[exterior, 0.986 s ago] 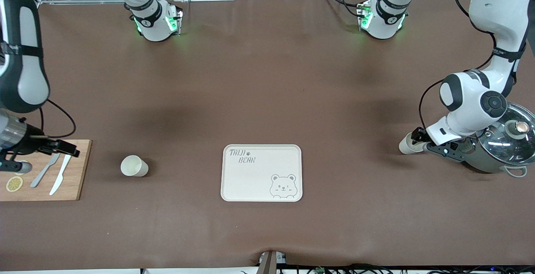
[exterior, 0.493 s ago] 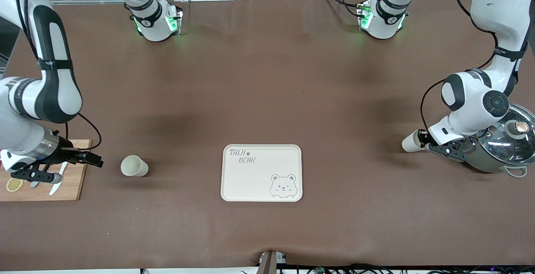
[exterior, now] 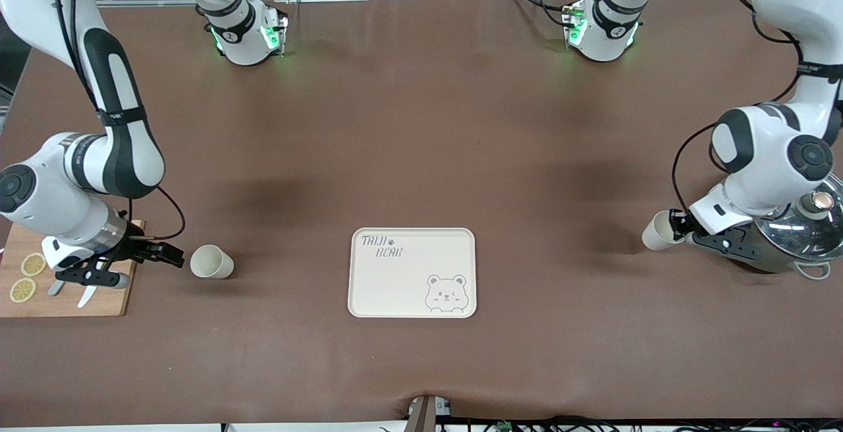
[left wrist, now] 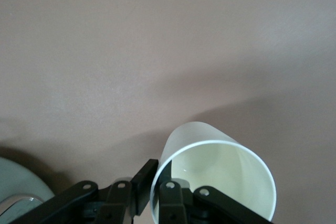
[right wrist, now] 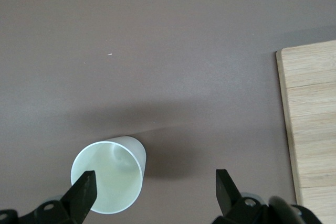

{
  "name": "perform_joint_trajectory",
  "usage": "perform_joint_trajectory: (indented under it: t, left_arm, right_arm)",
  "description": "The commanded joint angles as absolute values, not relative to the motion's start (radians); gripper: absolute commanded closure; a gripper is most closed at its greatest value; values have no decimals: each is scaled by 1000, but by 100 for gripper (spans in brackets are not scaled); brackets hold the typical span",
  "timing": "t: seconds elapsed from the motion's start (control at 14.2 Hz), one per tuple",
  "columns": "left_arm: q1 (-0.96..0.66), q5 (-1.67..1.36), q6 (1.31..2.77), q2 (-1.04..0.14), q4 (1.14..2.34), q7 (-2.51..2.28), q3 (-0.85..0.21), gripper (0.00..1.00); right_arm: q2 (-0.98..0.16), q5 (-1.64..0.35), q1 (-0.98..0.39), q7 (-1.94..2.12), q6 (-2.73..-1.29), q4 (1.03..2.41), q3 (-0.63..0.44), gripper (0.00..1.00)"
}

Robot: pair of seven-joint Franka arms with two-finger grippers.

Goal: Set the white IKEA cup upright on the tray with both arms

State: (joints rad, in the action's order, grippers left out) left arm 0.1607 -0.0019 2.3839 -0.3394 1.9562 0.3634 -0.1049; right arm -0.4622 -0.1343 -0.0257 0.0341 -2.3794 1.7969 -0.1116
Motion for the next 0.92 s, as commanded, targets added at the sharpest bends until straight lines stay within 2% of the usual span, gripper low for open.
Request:
perform_joint_trajectory:
  t: [0.0, 0.21, 0.49, 0.85]
  left_arm:
    - [161, -17, 2264, -290, 1882, 263, -168, 100]
    - [160, -11, 2227, -284, 1846, 53, -282, 100]
    - [135, -2, 2158, -293, 1793, -64, -353, 100]
    - [-17, 12, 2155, -342, 1721, -242, -351, 100]
  right_arm:
    - [-483, -141, -46, 18, -2427, 1810, -117, 0]
    - [-508, -141, -69, 17, -2486, 1828, -117, 0]
    - [-534, -140, -84, -18, -2497, 1833, -118, 0]
    - [-535, -138, -72, 0, -2531, 1871, -118, 0]
